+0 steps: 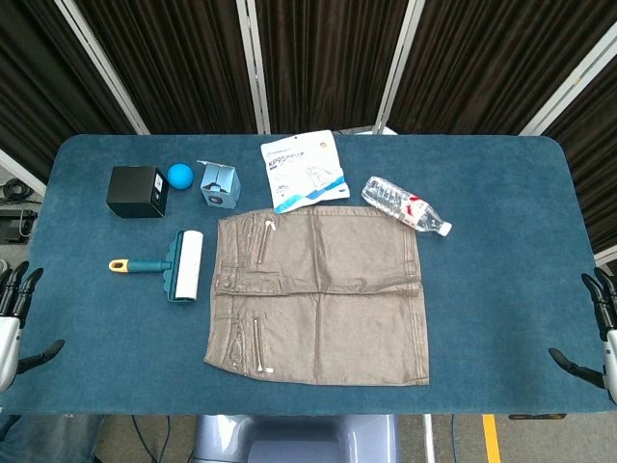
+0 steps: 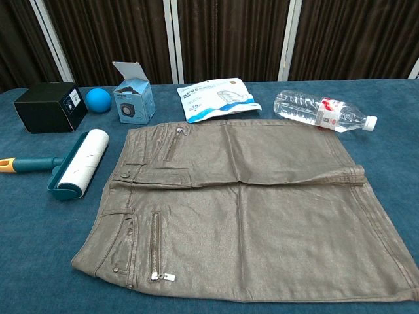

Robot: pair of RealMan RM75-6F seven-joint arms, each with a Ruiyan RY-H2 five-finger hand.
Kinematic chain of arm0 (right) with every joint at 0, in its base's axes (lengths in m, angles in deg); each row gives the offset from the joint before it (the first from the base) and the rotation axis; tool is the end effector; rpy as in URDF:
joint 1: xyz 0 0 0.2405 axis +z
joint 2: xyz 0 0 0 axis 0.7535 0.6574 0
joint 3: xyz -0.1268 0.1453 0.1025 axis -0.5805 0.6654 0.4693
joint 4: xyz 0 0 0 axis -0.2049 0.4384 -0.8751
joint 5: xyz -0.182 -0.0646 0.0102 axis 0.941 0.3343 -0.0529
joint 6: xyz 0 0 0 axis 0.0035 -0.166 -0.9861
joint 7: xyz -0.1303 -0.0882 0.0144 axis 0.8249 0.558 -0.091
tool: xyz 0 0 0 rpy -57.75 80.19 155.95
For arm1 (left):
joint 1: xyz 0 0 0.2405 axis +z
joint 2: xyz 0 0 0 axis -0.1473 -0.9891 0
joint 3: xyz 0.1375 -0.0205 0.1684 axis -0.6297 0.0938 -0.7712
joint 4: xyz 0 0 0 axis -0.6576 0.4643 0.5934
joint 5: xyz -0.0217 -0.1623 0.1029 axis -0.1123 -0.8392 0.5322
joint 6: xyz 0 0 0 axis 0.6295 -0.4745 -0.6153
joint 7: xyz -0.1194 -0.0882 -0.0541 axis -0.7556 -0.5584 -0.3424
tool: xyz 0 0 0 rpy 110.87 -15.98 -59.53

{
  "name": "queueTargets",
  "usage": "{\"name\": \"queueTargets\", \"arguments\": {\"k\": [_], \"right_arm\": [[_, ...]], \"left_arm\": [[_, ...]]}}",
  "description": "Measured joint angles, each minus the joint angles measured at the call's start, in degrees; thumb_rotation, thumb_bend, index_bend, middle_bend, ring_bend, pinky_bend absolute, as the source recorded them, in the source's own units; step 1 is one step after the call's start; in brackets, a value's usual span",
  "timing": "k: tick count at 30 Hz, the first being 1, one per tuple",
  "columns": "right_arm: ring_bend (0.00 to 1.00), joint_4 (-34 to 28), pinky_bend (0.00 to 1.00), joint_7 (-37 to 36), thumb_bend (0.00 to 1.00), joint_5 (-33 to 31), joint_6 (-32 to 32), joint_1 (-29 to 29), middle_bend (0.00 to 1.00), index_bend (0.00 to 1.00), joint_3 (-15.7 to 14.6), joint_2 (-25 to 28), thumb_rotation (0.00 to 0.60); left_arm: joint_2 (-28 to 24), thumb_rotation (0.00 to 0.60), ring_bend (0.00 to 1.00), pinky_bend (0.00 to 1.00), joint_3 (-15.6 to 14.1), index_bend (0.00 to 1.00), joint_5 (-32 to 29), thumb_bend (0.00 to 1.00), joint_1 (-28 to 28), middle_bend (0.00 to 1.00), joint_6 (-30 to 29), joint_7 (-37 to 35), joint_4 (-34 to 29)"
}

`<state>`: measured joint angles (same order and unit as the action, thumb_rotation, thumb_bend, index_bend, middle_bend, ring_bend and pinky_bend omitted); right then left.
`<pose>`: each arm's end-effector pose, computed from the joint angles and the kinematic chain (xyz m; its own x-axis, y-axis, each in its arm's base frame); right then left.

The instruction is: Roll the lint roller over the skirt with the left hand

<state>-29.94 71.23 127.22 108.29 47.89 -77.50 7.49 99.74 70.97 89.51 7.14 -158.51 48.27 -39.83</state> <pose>-0.2546 -0.1678 0.2144 0.3960 0.1388 0.9077 -0.9170 0.0074 0.3989 -0.2383 0.1705 0.1700 0.5127 -0.0428 0.8575 0.8585 0.0261 -0.5121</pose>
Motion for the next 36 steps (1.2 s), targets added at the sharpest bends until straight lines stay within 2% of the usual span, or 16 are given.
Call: {"name": "queueTargets", "arguments": {"k": [6,10,12,14,17,19,24,29,36], "right_arm": [[0.00,-0.2,0.00,-0.1,0.00,-0.1,-0.2,0.1,0.00,0.00,0.0,0.0,0.600],[0.00,-0.2,0.00,-0.1,0.00,-1.0,-1.1,0.4,0.00,0.00,0.2,0.1,0.600],[0.00,-0.1,0.00,0.0,0.00,-1.5,-1.6,0.6,0.00,0.00,0.3,0.1,0.600],[0.00,0.0,0.00,0.4,0.00,-2.3,-2.4,0.9,0.00,0.00,0.5,0.0,0.600],[0.00,0.2,0.00,1.0,0.00,-3.6,-3.4,1.3,0.00,0.00,0.8,-0.3,0.600],[0.00,0.2,0.00,1.5,0.00,-4.6,-3.9,1.6,0.00,0.00,1.2,-0.4,0.600],[0.00,-0.3,0.00,2.7,0.00,-5.9,-4.6,1.9,0.00,0.00,1.6,-0.6,0.600],[0.00,-0.2,0.00,4.0,0.00,-7.5,-5.5,2.2,0.00,0.00,1.8,-0.9,0.600],[0.00,0.9,0.00,2.9,0.00,-8.3,-6.5,2.4,0.00,0.00,1.8,-1.1,0.600]], "left_arm": [[0.2,0.600,0.00,0.00,0.3,0.00,-1.1,0.00,-0.4,0.00,1.1,-0.2,0.6],[1.1,0.600,0.00,0.00,1.1,0.00,-3.3,0.00,-2.1,0.00,4.2,-0.2,2.2],[2.0,0.600,0.00,0.00,2.1,0.00,-5.1,0.04,-3.7,0.00,6.9,-0.2,3.7],[3.3,0.600,0.00,0.00,3.1,0.00,-7.0,0.13,-5.7,0.00,9.8,-0.2,5.8],[6.8,0.600,0.00,0.00,5.1,0.03,-10.9,0.28,-10.0,0.00,16.5,-0.4,10.8],[9.4,0.600,0.00,0.02,6.2,0.06,-12.9,0.32,-12.5,0.00,20.3,-0.7,14.5],[17.1,0.600,0.01,0.11,8.3,0.12,-17.0,0.37,-18.8,0.03,27.5,-1.2,25.4],[24.6,0.600,0.04,0.14,9.3,0.16,-19.6,0.38,-23.6,0.07,32.4,-1.7,34.3],[30.0,0.600,0.08,0.18,9.6,0.20,-22.5,0.41,-26.2,0.12,34.8,-1.9,40.3]]}}
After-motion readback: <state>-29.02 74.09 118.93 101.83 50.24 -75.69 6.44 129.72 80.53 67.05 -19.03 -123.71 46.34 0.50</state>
